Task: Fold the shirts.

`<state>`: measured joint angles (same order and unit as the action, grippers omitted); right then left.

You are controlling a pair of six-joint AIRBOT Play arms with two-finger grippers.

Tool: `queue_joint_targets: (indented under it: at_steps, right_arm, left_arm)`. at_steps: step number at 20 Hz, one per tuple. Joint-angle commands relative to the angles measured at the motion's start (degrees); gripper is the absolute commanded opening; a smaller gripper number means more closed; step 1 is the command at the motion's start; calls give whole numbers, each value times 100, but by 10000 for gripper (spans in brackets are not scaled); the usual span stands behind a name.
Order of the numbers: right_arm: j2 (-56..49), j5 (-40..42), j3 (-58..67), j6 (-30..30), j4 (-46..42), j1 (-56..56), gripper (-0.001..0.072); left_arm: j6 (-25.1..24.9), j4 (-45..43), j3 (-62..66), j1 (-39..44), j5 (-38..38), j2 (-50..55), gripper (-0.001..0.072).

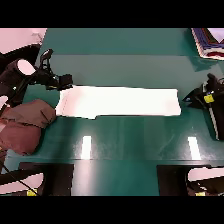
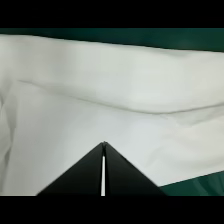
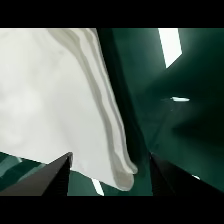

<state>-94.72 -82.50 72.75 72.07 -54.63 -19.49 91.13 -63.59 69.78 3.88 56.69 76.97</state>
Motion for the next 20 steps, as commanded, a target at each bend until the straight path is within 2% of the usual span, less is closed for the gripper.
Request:
queue_joint_targets:
  at_steps: [1, 2, 3, 5, 6, 7, 10, 17, 20]
  right_arm:
    - [-293, 304, -282, -214, 564, 120, 556]
    - [-407, 321, -203, -214, 560, 291, 554]
    - [-525, 286, -87, -214, 549, 474, 492]
    - [-686, 249, 170, -216, 525, 774, 308]
    - [-706, 234, 284, -232, 501, 894, 140]
    - [-671, 214, 378, -249, 505, 966, 14]
    - [-219, 26, 719, -247, 566, 1001, 15]
    - [1134, -127, 2070, 284, 592, 1657, 14]
    - [1156, -190, 2706, 310, 1228, 2124, 14]
  left_arm:
    - [-245, 664, 15, 42, 7, 7, 27]
    - [-245, 669, 15, 127, -79, 7, 27]
    - [-243, 667, 15, 260, -177, 15, 27]
    - [-240, 680, 17, 608, -431, 122, 27]
    - [-210, 702, 24, 769, -505, 223, 26]
    - [-107, 713, 31, 942, -597, 363, 26]
    - [-94, 754, 413, 1445, -640, 1034, 26]
    - [4, 986, 2463, 2564, -433, 2994, 26]
    - [50, 1001, 2940, 2793, -328, 3477, 26]
